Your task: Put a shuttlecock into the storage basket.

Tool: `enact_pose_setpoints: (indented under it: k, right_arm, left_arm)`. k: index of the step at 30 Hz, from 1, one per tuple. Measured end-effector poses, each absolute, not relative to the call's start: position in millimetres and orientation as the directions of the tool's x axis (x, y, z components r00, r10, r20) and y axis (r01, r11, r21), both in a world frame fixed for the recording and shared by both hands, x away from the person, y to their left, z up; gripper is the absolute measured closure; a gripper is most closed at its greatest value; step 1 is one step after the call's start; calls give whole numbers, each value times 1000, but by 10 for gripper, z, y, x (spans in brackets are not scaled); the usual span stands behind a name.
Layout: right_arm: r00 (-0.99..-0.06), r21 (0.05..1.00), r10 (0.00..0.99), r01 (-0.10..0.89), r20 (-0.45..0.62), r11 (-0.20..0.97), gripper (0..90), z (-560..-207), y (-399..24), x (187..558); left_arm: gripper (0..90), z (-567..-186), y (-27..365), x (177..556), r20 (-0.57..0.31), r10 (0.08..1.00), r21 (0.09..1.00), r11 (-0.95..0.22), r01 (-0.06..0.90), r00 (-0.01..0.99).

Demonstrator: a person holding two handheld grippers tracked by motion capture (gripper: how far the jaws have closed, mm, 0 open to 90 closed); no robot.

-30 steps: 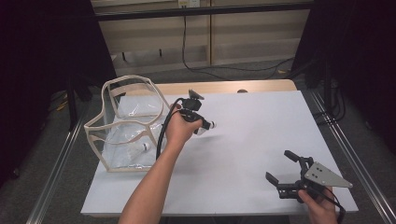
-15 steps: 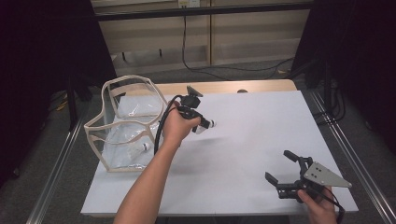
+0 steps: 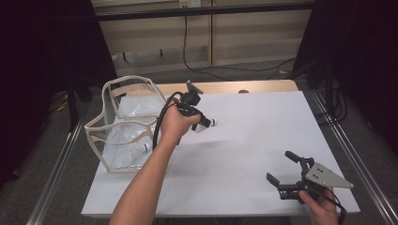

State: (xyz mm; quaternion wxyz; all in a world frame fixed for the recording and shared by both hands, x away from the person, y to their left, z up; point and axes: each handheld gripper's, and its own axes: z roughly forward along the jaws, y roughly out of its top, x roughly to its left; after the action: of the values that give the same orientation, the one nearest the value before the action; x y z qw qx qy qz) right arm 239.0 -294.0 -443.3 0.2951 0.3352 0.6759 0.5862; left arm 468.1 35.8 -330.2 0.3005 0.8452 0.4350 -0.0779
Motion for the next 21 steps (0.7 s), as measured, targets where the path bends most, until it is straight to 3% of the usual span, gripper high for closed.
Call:
enact_pose_setpoints:
  k: [21]
  right_arm:
    - [-600, 990, 800, 104, -11, 91, 14, -4434, -2938, 2393]
  left_arm:
    - [878, -3000, 439, 4639, -385, 686, 437, -454, 777, 617]
